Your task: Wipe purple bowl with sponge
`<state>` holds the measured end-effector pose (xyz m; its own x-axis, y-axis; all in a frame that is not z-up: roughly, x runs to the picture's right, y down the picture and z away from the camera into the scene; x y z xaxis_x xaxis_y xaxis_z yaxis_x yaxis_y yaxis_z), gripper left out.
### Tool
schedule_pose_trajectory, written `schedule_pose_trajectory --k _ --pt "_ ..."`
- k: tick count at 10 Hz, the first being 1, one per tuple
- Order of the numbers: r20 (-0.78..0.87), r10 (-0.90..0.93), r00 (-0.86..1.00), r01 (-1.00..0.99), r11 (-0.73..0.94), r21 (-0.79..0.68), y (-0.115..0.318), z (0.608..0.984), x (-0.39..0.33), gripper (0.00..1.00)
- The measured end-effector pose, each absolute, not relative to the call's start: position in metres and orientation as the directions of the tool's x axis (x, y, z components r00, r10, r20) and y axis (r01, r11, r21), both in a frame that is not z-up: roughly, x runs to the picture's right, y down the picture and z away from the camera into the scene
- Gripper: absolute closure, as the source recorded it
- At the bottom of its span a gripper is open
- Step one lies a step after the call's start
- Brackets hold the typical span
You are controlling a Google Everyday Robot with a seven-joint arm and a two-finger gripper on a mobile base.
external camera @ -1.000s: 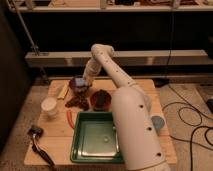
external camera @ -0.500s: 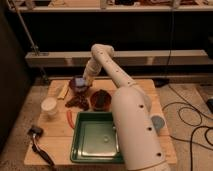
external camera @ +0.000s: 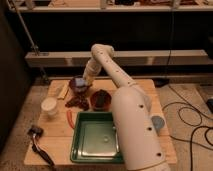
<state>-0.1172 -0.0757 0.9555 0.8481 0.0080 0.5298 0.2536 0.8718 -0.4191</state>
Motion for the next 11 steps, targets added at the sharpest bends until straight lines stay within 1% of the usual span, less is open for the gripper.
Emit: schedule_pose_trajectory --k 2,6,9,11 --pt "0.532 0.002 0.847 0.262 0.869 -0.42 -0.076 0.958 -0.117 1.0" --pt "0.552 -0.037 0.833 0.315 0.852 -0.418 -0.082 0.965 -0.16 1.0" --pt "0.553 -0.042 0.832 0.319 0.852 -0.416 -0.085 0.965 -0.163 1.0" --pt "0.571 -0.065 0.818 0.345 0.85 -0.398 -0.093 0.958 -0.168 1.0"
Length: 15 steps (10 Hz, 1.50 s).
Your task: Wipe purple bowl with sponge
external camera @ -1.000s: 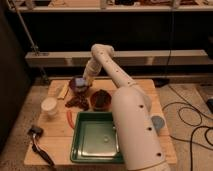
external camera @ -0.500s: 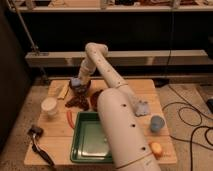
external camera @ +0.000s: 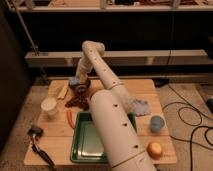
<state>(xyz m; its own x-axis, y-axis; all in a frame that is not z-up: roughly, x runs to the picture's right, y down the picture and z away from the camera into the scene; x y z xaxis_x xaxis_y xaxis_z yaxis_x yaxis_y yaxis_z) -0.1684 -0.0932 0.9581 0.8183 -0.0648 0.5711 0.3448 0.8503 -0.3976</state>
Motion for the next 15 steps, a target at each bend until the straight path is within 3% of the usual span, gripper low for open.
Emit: schedule_pose_trajectory --k 10,15 --pt "0.592 -0.164 0.789 0.403 0.865 -0.297 -0.063 0.938 -0.149 1.0" --pt "0.524 -0.149 0.839 0.333 0.902 -0.276 -0.091 0.947 -0.111 1.0"
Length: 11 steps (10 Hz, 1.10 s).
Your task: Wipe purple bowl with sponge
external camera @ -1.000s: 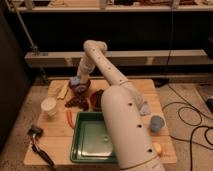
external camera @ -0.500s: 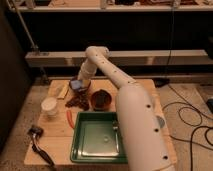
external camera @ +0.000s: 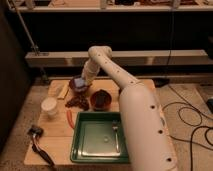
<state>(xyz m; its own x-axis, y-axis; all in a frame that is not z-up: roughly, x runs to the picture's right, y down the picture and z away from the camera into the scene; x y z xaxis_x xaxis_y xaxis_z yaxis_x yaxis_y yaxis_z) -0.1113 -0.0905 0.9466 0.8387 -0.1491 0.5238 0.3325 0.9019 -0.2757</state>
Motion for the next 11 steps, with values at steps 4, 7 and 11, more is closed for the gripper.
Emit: schedule_pose_trajectory --k 4,7,11 --pt "0.524 -0.17 0.835 0.331 0.915 -0.23 -0.11 0.961 -0.122 1.0" --pt "0.547 -0.191 0.815 0.347 0.917 -0.196 -0.115 0.966 -0.145 1.0" --pt "0.597 -0.218 0.772 0.387 0.906 -0.17 -0.108 0.967 -0.18 1.0"
